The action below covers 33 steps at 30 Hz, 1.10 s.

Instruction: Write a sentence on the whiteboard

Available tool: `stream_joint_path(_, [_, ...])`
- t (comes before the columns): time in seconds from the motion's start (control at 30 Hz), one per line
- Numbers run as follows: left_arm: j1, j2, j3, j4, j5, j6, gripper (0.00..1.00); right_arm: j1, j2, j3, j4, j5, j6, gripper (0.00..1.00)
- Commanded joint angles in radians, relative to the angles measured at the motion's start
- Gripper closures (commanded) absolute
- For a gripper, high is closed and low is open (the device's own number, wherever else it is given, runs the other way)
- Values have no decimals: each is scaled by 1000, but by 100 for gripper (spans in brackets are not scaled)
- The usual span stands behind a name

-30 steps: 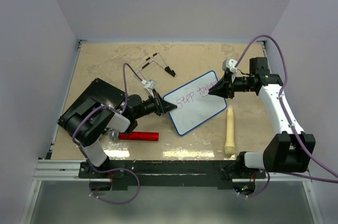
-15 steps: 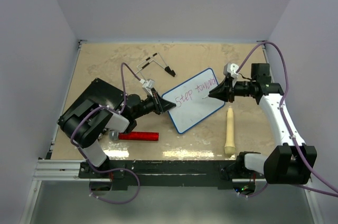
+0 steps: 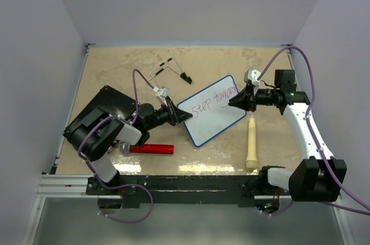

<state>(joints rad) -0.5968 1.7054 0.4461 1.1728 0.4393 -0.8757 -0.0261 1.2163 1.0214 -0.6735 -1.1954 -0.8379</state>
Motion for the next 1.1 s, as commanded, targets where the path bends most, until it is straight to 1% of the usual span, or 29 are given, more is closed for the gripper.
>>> stream_joint_path(0.0, [-3, -52, 5, 100, 7, 35, 100, 0, -11, -10, 11, -9, -15, 100])
stream_joint_path(0.17, [-5, -52, -1, 100, 7, 32, 100, -1, -23, -20, 15, -9, -15, 100])
stream_joint_path(0.67, [-14, -29, 22, 111, 21, 17, 100, -1, 15, -11, -5, -10, -39, 100])
stream_joint_path(1.07, [-14, -35, 17, 113, 21, 17, 100, 0, 15, -14, -5, -9, -43, 100])
